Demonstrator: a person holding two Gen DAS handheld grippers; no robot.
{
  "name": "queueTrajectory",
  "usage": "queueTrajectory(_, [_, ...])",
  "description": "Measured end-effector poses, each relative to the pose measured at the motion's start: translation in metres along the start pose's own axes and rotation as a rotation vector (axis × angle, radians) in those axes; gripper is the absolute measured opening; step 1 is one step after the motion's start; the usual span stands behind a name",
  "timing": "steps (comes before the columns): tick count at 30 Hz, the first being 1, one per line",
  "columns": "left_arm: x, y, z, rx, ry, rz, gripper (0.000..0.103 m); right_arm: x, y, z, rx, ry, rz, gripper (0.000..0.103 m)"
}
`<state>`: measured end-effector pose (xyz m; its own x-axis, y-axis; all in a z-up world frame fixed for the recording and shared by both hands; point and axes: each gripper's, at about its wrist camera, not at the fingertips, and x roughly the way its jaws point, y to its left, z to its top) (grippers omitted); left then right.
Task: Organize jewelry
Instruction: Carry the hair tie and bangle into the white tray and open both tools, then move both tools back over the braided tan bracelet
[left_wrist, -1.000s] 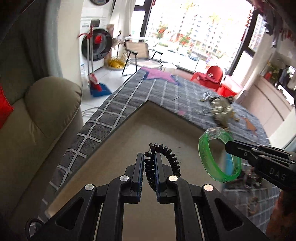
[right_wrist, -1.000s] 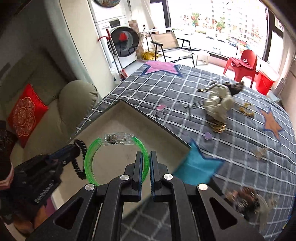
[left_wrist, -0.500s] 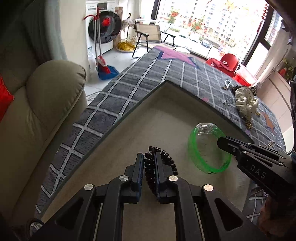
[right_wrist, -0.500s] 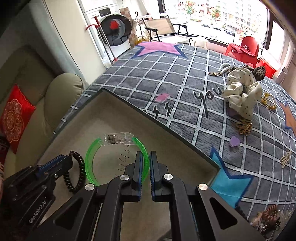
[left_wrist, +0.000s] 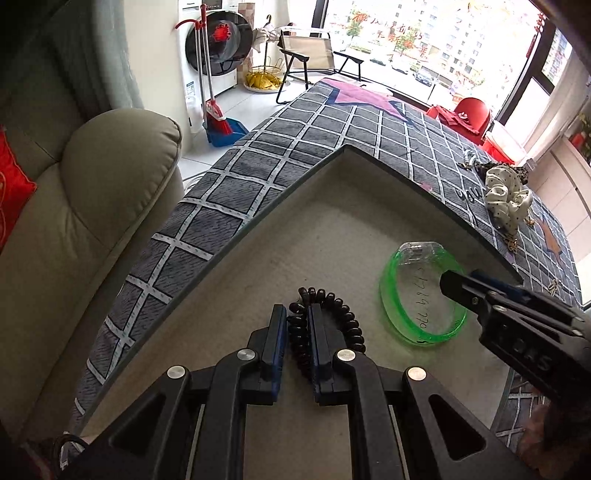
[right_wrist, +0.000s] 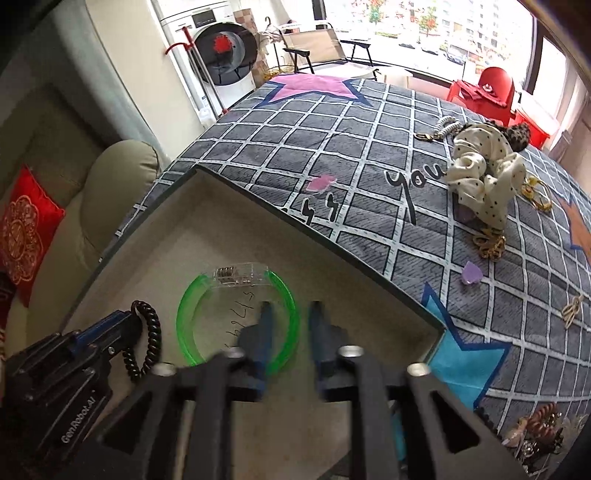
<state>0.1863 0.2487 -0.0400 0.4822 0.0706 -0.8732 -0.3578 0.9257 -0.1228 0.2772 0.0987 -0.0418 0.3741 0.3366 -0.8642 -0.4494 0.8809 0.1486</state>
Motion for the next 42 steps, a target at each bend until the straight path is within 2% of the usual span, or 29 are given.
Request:
queueTrajectory(1, [0.000, -0.001, 0.000, 0.004, 0.002, 0.006, 0.013, -0.004, 0.000, 0.000, -0.001, -0.012, 0.000, 0.053])
queueTrajectory(5, [-0.002, -0.001, -0.002, 0.015, 0.004, 0.017, 0.014, -0.023, -0.002, -0.003, 0.002, -0.046, 0.010, 0.058])
queueTrajectory(6, [-0.002, -0.001, -0.003, 0.017, 0.009, 0.011, 0.026, -0.027, -0.003, -0.004, 0.006, -0.052, 0.013, 0.061])
queueTrajectory(7, [-0.002, 0.000, -0.003, 0.016, 0.013, 0.009, 0.045, -0.031, -0.004, -0.005, 0.010, -0.059, 0.015, 0.062])
queueTrajectory(8, [-0.003, 0.000, -0.003, 0.011, 0.010, 0.017, 0.094, -0.034, -0.005, -0.006, 0.012, -0.063, 0.016, 0.062])
queueTrajectory(9, [-0.007, 0.002, -0.005, 0.003, -0.013, 0.029, 0.103, -0.037, -0.006, -0.008, 0.013, -0.065, 0.018, 0.062])
queueTrajectory(10, [-0.012, 0.001, -0.006, 0.005, -0.050, 0.034, 0.103, -0.040, -0.007, -0.010, 0.015, -0.067, 0.021, 0.062])
queueTrajectory(18, [-0.026, -0.010, -0.011, 0.045, -0.078, 0.036, 0.103, -0.059, -0.017, -0.030, 0.038, -0.076, 0.037, 0.062])
queueTrajectory(22, [-0.041, -0.018, -0.019, 0.083, -0.113, 0.049, 0.103, -0.073, -0.026, -0.041, 0.058, -0.089, 0.050, 0.077])
queueTrajectory(32, [-0.076, -0.044, -0.046, 0.134, -0.136, 0.005, 0.103, -0.112, -0.052, -0.074, 0.121, -0.137, 0.071, 0.085])
queueTrajectory(34, [-0.084, -0.052, -0.053, 0.148, -0.142, -0.012, 0.103, -0.120, -0.063, -0.082, 0.151, -0.147, 0.088, 0.090])
queueTrajectory(41, [-0.107, -0.083, -0.075, 0.212, -0.151, -0.076, 0.103, -0.145, -0.103, -0.119, 0.248, -0.178, 0.125, 0.091])
queueTrajectory(42, [-0.109, -0.088, -0.079, 0.222, -0.158, -0.073, 0.103, -0.148, -0.108, -0.125, 0.260, -0.182, 0.126, 0.094])
